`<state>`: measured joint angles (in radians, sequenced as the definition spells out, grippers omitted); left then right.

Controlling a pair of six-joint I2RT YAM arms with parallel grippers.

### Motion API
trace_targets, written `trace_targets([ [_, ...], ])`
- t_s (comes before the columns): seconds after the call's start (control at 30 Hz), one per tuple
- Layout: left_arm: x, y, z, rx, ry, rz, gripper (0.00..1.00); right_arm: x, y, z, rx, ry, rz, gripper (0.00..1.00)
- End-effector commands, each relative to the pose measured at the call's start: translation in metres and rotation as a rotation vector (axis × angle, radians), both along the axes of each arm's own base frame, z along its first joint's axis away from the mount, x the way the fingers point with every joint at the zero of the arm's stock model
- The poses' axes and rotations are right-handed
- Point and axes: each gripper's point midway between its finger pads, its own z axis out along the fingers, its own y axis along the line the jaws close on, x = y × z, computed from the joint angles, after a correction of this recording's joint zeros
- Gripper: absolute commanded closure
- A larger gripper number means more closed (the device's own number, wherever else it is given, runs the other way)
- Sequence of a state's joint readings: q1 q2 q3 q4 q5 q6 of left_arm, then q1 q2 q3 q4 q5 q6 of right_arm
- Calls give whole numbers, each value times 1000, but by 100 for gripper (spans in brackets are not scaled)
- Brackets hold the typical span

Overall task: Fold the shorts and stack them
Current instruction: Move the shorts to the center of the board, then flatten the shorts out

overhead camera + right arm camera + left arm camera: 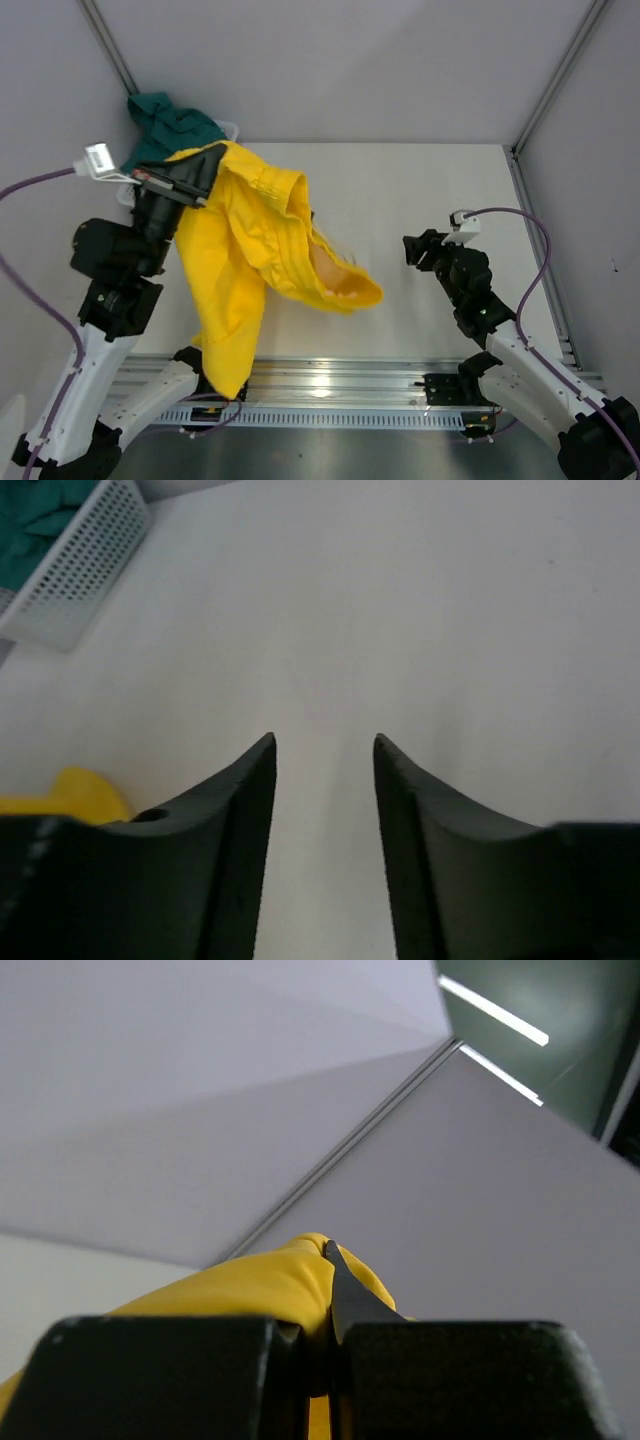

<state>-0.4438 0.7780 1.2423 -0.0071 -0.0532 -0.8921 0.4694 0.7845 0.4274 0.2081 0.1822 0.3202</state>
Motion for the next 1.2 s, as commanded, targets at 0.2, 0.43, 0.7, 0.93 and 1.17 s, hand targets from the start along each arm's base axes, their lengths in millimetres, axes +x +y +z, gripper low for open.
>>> trace_targets([
  [0.2, 46, -53, -182, 133, 325, -83, 100, -25, 50, 40, 127, -126, 313, 26],
  [0.43, 49, -51, -260, 167, 440, -58, 100, -53, 92, 42, 170, -154, 610, 20],
  [0.7, 47, -52, -264, 166, 454, -66, 100, -73, 146, 20, 138, -82, 876, 16],
  [0.93, 40, -52, -262, 182, 469, -79, 100, -77, 171, 13, -109, -159, 789, 6],
  [1.17, 32, -45, -253, 205, 464, -68, 100, -78, 183, 42, -262, -257, 756, 1],
])
